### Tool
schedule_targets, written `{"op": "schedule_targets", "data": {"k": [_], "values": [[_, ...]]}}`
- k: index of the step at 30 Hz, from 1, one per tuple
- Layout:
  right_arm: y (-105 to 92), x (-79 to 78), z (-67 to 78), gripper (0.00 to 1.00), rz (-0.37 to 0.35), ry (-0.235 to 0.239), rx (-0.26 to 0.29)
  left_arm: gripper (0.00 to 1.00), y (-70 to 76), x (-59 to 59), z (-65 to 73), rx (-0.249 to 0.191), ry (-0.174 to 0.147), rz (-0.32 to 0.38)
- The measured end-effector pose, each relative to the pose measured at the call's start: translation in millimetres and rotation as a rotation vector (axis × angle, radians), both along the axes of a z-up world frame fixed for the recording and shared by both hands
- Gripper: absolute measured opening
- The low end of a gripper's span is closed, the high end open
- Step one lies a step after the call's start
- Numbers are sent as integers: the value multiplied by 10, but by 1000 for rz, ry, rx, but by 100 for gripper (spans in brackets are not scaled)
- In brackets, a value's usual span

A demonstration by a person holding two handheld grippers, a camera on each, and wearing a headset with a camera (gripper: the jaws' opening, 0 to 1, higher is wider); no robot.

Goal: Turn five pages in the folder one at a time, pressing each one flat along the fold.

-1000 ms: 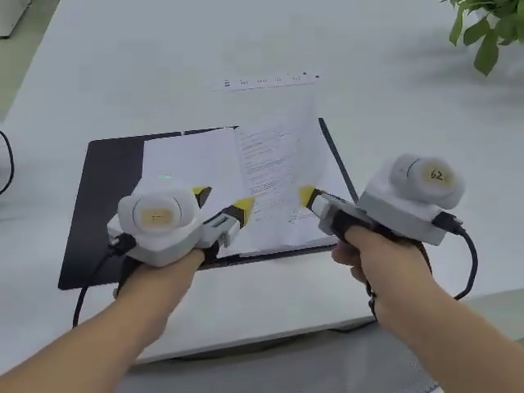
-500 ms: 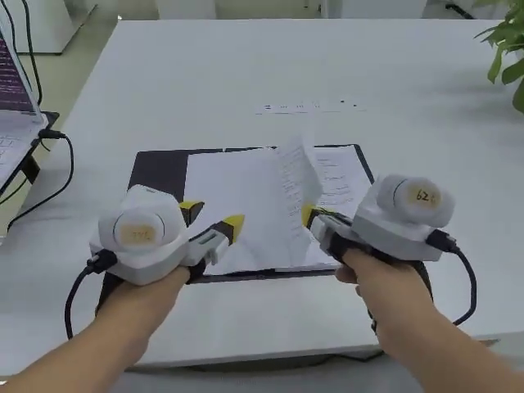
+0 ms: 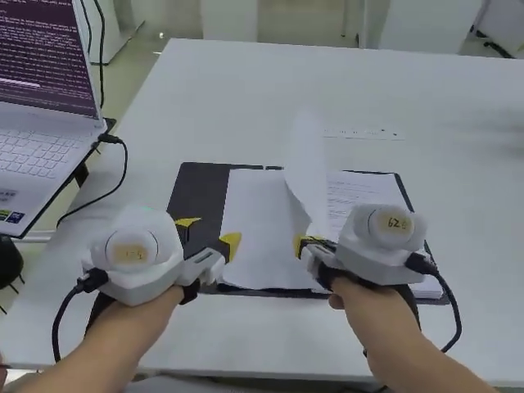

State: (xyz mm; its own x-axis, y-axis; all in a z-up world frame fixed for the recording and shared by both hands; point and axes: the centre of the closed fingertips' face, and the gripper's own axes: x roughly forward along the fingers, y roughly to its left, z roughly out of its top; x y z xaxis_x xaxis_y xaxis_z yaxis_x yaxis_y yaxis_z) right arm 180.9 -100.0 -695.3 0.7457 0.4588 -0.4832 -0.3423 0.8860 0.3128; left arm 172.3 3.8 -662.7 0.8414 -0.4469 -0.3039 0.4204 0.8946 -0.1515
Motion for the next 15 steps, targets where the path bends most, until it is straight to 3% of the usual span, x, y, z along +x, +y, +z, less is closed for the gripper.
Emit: {"op": "schedule_targets", "data": {"k": [4, 10, 15], "values": [[163, -9, -140, 0, 54, 8, -85, 35, 105, -31, -12, -4, 4, 14], [386, -9, -305, 0, 109, 28, -138, 34, 249, -71, -31, 0, 14, 30], [493, -37, -557, 0, 166, 65, -227, 33, 349, -99, -57, -4, 24, 45]]}}
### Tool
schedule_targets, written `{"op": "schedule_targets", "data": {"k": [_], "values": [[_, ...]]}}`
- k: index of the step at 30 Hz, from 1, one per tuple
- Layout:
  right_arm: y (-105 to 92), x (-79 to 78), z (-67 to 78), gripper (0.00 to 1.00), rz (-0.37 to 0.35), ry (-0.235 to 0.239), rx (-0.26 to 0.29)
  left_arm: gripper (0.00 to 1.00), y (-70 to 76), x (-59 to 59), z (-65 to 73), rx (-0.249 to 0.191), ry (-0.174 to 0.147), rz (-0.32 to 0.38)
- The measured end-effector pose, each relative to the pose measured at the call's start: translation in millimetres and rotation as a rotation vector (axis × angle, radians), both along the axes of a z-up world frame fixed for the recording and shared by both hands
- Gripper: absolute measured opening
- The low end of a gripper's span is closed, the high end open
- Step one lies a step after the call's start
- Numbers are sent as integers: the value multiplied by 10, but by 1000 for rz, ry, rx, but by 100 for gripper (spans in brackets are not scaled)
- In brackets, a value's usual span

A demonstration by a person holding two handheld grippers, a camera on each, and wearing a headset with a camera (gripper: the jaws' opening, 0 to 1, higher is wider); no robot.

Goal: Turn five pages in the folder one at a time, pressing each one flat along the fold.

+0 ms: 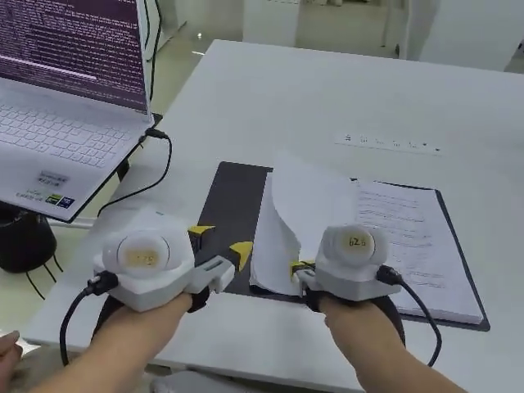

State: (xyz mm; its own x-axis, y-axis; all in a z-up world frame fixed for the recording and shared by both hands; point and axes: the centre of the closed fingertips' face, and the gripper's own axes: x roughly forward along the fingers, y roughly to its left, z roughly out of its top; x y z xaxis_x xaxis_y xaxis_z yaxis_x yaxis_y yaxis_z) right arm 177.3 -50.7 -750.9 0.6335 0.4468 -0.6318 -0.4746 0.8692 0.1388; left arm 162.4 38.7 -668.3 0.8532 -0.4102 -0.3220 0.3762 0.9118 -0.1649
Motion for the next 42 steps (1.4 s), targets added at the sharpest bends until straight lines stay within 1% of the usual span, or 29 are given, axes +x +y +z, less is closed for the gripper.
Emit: {"op": "schedule_targets", "data": {"k": [3, 6, 7, 11, 14, 15, 19, 21, 22, 23, 25, 26, 27, 28, 29, 30, 31, 33, 36, 37, 38, 39, 40, 42], "values": [[30, 0, -127, 0, 18, 22, -28, 33, 45, -8, -21, -4, 8, 9], [47, 4, -204, 0, 29, 31, -46, 33, 58, -17, -48, -4, 19, 11], [45, -2, -230, 0, 37, 33, -60, 33, 55, -17, -69, -5, 28, 9], [36, -8, -290, 0, 43, 42, -70, 33, 10, -23, -137, -1, 54, -4], [47, -37, -301, 0, 50, 47, -64, 33, -32, -28, -196, 11, 77, -19], [53, -44, -303, 1, 55, 47, -62, 33, -47, -26, -204, 13, 79, -23], [72, -100, -308, 4, 80, 41, -50, 32, -124, -9, -283, 31, 110, -51], [77, -149, -296, 3, 98, 38, -40, 32, -160, -1, -347, 51, 136, -69], [69, -179, -283, 3, 105, 36, -34, 31, -187, -2, -381, 63, 150, -85], [60, -196, -272, 3, 108, 33, -30, 31, -231, 28, -399, 65, 149, -96], [25, -222, -235, 2, 110, 26, -9, 30, -322, 58, -458, 77, 169, -127], [4, -231, -210, 2, 102, 27, 6, 29, -364, 79, -473, 80, 170, -136], [-33, -237, -165, 1, 94, 17, 22, 29, -427, 117, -509, 95, 171, -148], [-68, -229, -139, 0, 86, 9, 31, 28, -477, 138, -535, 98, 176, -159], [-112, -190, -87, 0, 71, -17, 52, 28, -551, 175, -573, 97, 184, -167], [-163, -180, -81, 0, 60, -19, 52, 28, -595, 196, -601, 102, 188, -172], [-223, -150, -60, 0, 42, -21, 70, 28, -659, 225, -661, 117, 194, -180], [-344, -92, -27, 0, 5, -34, 90, 28, -730, 272, -755, 133, 200, -178], [-499, -31, 12, 0, -38, -46, 124, 27, -760, 319, -884, 149, 220, -152], [-547, -9, 25, 0, -47, -57, 128, 27, -756, 323, -920, 155, 222, -139], [-609, 18, 40, 0, -59, -66, 137, 28, -755, 319, -982, 165, 235, -128], [-647, 37, 48, 0, -67, -69, 146, 28, -740, 317, -1023, 178, 240, -117], [-705, 73, 58, 0, -80, -79, 158, 28, -731, 317, -1058, 186, 236, -106], [-801, 131, 64, 0, -98, -92, 169, 28, -712, 306, -1110, 183, 248, -80]]}}
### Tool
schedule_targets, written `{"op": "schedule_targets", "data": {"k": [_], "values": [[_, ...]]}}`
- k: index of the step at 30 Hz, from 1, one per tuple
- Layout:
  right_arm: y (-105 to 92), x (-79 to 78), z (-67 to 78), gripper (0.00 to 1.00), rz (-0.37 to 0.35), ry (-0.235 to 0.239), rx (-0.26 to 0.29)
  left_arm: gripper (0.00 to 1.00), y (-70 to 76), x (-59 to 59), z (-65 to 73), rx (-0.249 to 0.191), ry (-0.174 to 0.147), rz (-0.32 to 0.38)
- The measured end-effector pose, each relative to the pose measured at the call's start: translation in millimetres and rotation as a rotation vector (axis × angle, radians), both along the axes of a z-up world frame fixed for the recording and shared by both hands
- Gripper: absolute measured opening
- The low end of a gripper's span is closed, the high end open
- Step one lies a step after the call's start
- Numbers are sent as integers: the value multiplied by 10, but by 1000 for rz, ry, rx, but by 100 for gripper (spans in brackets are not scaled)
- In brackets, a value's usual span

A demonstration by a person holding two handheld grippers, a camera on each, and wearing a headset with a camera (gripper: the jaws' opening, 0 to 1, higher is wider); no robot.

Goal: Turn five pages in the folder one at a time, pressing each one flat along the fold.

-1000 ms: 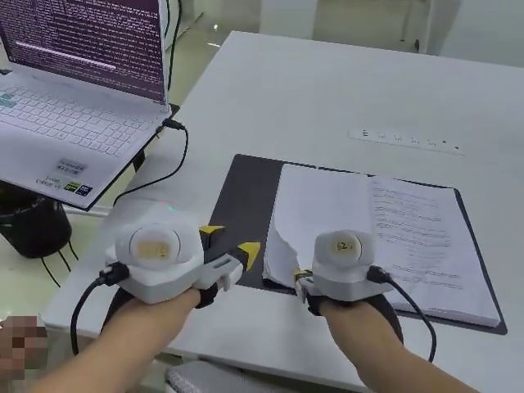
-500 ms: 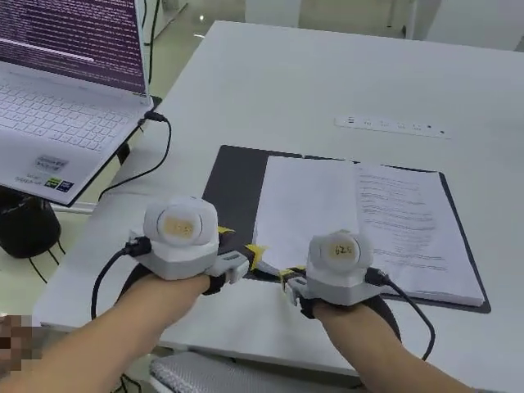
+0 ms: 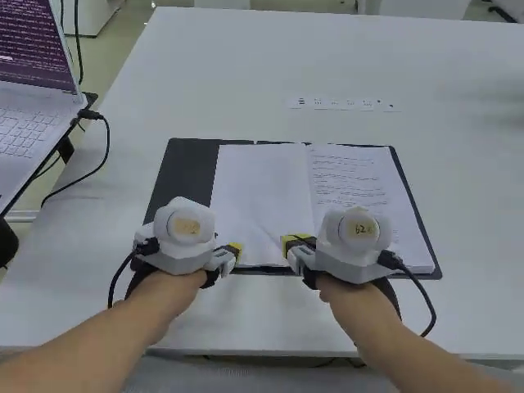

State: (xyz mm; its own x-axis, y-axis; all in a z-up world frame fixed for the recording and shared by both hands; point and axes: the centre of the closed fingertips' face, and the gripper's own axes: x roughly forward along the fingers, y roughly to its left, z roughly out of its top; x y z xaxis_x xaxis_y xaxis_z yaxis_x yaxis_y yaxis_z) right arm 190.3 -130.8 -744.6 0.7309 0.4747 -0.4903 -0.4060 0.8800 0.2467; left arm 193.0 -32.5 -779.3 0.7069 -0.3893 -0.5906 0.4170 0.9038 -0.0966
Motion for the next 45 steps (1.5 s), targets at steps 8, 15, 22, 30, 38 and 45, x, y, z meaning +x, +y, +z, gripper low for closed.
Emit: {"op": "schedule_targets", "data": {"k": [8, 15, 22, 30, 38, 45], "values": [[-198, 339, 12, 0, -25, -47, 49, 23, 90, -46, -85, 22, -36, 65], [-265, 755, -9, 0, -11, -87, 27, 22, 102, -27, -91, -1, -59, 83], [-268, 971, -98, 0, -10, -82, 9, 22, 104, -8, -88, -7, -72, 92], [-277, 1191, -170, 0, -26, -75, 18, 22, 106, 26, -107, -7, -79, 92], [-290, 1424, -179, 0, -37, -66, 31, 22, 94, 35, -110, -8, -81, 94], [-342, 1658, -217, 0, -58, -65, 44, 23, 75, 28, -111, -11, -84, 95]]}}
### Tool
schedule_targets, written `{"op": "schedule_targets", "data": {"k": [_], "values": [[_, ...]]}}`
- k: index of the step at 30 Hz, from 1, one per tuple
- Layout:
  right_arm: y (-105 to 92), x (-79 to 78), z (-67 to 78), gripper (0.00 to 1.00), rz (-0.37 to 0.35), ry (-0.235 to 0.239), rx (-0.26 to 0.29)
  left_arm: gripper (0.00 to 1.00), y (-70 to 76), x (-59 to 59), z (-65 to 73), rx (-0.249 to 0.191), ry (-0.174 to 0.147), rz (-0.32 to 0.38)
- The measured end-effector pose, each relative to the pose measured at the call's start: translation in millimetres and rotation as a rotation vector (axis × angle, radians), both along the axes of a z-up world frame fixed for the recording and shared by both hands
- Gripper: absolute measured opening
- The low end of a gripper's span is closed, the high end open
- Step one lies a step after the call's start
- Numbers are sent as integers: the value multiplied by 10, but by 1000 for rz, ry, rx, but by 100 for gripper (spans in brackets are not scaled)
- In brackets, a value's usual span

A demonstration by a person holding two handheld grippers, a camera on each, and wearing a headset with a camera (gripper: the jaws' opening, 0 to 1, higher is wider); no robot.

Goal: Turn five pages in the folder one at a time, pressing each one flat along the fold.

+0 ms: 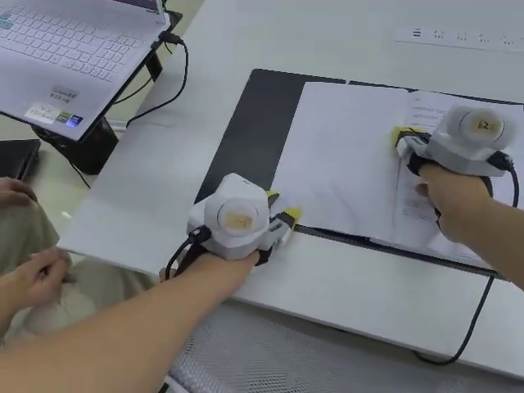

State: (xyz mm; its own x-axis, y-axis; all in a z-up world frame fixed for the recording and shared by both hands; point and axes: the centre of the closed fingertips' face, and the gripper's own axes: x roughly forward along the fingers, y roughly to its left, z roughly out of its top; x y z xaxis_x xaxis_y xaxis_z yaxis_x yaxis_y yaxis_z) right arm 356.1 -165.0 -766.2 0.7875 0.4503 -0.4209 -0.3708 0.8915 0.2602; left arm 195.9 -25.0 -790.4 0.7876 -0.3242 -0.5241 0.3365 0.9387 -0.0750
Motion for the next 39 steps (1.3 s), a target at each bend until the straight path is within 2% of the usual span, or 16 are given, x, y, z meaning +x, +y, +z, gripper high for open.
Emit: {"op": "schedule_targets", "data": {"k": [8, 9, 11, 18, 22, 26, 29, 32, 34, 39], "values": [[2, 200, 15, 0, -7, -4, 7, 23, -4, 7, -4, -3, -3, 2], [-9, 298, -26, 0, -8, -3, 4, 23, -5, 10, -4, -3, -3, 2], [-12, 383, -40, 0, -4, -6, 1, 23, -6, 16, -4, -5, -3, 3], [25, 592, -13, 0, -8, -16, -10, 23, -10, 24, 1, -7, -5, 4], [20, 812, -77, 0, -8, -15, -28, 23, -14, 27, -1, -10, -5, 5], [11, 948, -133, 0, 1, -13, -53, 22, -20, 27, -4, -11, -6, 5], [7, 933, -136, 0, -3, -15, -53, 22, -28, 22, 4, -10, -5, 5], [-12, 897, -159, 0, -16, -8, -23, 22, -31, 20, 6, -10, -6, 5], [-65, 852, -160, 0, -12, -12, -18, 22, -33, 18, 6, -11, -5, 6], [-37, 713, -157, 0, -7, -16, 14, 22, -36, 10, 12, -11, -6, 6]]}}
